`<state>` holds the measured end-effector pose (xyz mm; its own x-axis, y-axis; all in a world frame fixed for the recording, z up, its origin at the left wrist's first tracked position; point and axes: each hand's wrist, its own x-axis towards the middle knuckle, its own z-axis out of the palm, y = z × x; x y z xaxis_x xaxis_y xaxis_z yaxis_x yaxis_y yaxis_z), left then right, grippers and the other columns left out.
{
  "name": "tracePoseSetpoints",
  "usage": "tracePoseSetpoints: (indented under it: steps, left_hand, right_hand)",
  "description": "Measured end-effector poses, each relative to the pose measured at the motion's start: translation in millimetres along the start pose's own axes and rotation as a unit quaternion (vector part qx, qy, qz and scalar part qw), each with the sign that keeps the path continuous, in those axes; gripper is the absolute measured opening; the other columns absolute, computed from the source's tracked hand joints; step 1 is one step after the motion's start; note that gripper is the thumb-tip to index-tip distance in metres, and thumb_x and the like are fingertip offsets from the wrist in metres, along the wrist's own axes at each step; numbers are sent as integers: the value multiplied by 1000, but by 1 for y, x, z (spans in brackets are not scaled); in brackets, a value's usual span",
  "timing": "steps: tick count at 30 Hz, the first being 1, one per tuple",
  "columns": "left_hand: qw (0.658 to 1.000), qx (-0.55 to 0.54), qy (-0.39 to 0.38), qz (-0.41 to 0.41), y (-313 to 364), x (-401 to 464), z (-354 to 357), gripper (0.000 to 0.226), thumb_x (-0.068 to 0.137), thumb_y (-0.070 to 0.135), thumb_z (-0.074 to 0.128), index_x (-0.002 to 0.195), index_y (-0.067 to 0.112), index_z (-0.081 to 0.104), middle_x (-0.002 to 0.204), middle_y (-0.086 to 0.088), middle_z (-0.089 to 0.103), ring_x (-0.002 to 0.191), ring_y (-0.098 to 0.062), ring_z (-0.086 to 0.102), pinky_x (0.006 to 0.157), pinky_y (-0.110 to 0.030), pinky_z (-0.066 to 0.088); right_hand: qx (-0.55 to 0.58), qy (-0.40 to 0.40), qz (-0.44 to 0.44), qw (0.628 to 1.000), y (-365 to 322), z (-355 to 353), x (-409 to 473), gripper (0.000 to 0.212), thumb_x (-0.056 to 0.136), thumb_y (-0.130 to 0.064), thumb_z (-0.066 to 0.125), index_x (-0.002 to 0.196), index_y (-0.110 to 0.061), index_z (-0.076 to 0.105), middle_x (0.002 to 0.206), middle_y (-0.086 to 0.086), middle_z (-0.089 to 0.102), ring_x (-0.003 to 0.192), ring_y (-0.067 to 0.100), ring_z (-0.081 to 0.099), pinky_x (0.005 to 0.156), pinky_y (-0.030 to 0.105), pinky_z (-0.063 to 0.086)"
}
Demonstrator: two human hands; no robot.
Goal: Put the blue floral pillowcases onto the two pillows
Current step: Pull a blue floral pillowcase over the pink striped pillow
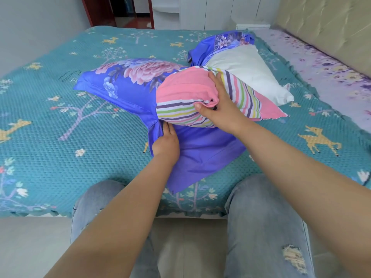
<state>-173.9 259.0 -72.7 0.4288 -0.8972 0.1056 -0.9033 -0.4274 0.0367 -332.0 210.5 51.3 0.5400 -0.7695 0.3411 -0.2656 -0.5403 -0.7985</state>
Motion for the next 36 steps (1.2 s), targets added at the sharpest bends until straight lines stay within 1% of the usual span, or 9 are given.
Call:
tracePoseSetpoints:
  steps: [3,6,14,17,20,23,27,31,36]
  left_hand:
    - [999,41,-21,-13,1,2,-7,72,92,22,55,145,0,11,144,-7,28,114,-24,56,61,-35,38]
    - [996,76,-51,-21,2,0,-14,70,94,24,54,146,2,13,145,-5,22,121,-22,50,56,-34,34]
    - [993,16,-104,-54,1,9,-14,87,92,61,36,148,0,9,155,-9,7,130,-25,42,89,-38,43]
    - [996,21,-76,-46,0,13,-12,69,94,50,44,143,3,29,152,-8,14,119,-27,53,77,-34,42]
    - [999,37,-28,-12,-5,14,-11,40,96,27,48,131,8,45,149,-7,17,104,-30,58,65,-33,39]
    - [997,67,-13,26,-8,13,-14,33,97,15,40,129,8,41,150,-10,17,100,-30,59,63,-34,41]
    - [995,70,-54,35,-9,15,-22,34,96,13,38,130,9,36,132,-13,42,109,-32,59,76,-39,49]
    - [998,18,-34,53,-9,13,-29,39,94,23,49,128,9,36,132,-11,43,107,-33,58,69,-37,42]
    - [978,-205,27,21,-6,-1,-35,43,94,38,49,124,9,41,128,-11,49,109,-35,55,76,-42,44]
  right_hand:
    - [-3,-12,10,1000,1,0,3,86,87,-24,67,151,-20,11,159,3,-6,146,10,4,119,30,14]
    - [9,-17,9,1000,5,1,3,89,87,-24,67,151,-24,5,159,2,-8,146,10,0,119,35,14]
    - [-6,-10,-4,1000,9,2,9,92,86,-24,68,151,-23,3,159,5,-10,146,12,-5,119,33,10]
    - [-50,4,-40,998,14,-1,13,102,81,-18,73,151,-19,-1,157,10,-15,145,16,-12,113,23,6]
    - [-75,5,-37,997,18,-5,26,110,74,-10,76,151,-24,-1,157,9,-20,145,18,-7,114,30,18]
    - [-66,4,-37,997,11,-6,49,111,73,-8,75,151,-27,-1,156,8,-23,146,19,2,109,41,36]
    - [-70,-18,-56,996,4,2,75,107,70,-18,73,150,-35,3,155,5,-26,139,32,30,99,52,44]
    - [-96,-27,-62,993,8,5,89,97,76,-18,73,151,-24,12,158,7,-14,144,30,19,106,49,38]
    - [-82,-34,-4,996,13,9,93,115,75,-20,76,150,-16,-11,155,9,22,130,27,45,104,45,42]
